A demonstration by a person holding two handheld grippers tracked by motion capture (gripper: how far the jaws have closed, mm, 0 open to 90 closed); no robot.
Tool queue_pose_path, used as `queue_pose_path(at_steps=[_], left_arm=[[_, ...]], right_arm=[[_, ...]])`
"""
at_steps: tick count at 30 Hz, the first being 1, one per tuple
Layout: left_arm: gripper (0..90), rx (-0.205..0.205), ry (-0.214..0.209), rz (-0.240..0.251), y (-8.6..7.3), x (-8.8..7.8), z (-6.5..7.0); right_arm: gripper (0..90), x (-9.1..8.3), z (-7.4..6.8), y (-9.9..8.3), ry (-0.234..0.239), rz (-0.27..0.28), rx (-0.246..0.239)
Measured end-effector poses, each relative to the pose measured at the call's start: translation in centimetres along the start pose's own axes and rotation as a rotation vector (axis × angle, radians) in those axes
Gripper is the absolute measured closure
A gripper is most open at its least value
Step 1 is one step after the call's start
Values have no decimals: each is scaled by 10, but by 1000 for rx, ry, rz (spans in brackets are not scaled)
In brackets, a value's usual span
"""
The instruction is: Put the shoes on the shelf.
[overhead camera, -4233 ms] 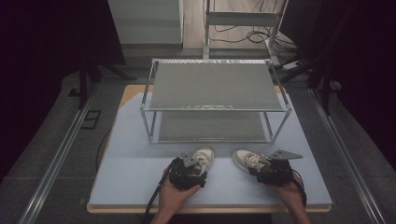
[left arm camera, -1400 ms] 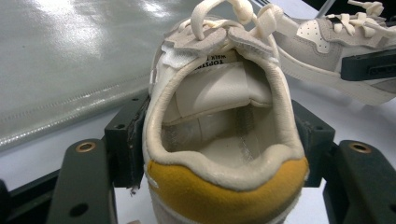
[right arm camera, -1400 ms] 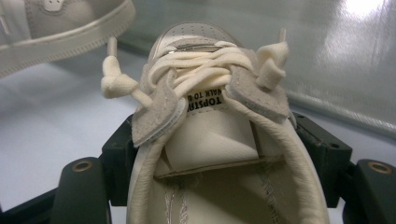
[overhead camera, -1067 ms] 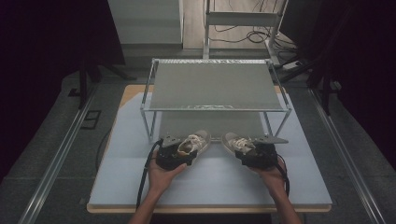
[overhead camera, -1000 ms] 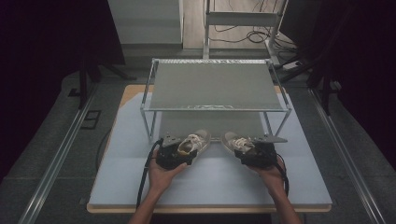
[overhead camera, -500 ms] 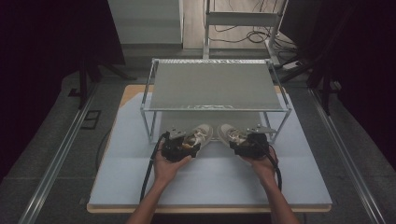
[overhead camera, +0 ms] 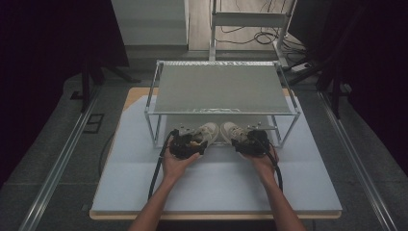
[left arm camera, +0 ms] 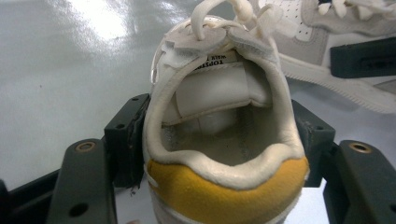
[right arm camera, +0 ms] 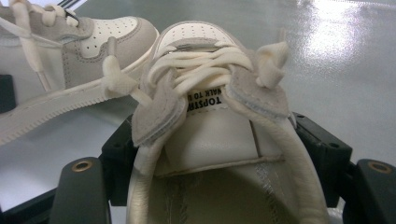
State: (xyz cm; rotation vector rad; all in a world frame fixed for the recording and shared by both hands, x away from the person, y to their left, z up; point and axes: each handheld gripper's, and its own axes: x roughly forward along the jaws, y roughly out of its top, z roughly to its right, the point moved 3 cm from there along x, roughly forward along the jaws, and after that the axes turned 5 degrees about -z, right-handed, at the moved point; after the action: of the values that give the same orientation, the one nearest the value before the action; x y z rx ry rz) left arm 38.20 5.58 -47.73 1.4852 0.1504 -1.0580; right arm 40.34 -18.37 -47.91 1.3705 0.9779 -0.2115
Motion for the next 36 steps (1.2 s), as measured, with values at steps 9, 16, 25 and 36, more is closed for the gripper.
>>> queue_pose_path(at_steps=[9,16,25,36], left_arm=[[336,49,10,-11,12,13,-9],[334,16,28,-30,15,27,-11],[317,26,47,-50,13,34,-10],[211,29,42,36,18,5,-7]], right_arm=[[290,17,4,8,-21,-5,15],[288,29,7,11,-57,0,30],[279,36,6,9,-51,-18,56],[226,14,5,7,-53,58,30]])
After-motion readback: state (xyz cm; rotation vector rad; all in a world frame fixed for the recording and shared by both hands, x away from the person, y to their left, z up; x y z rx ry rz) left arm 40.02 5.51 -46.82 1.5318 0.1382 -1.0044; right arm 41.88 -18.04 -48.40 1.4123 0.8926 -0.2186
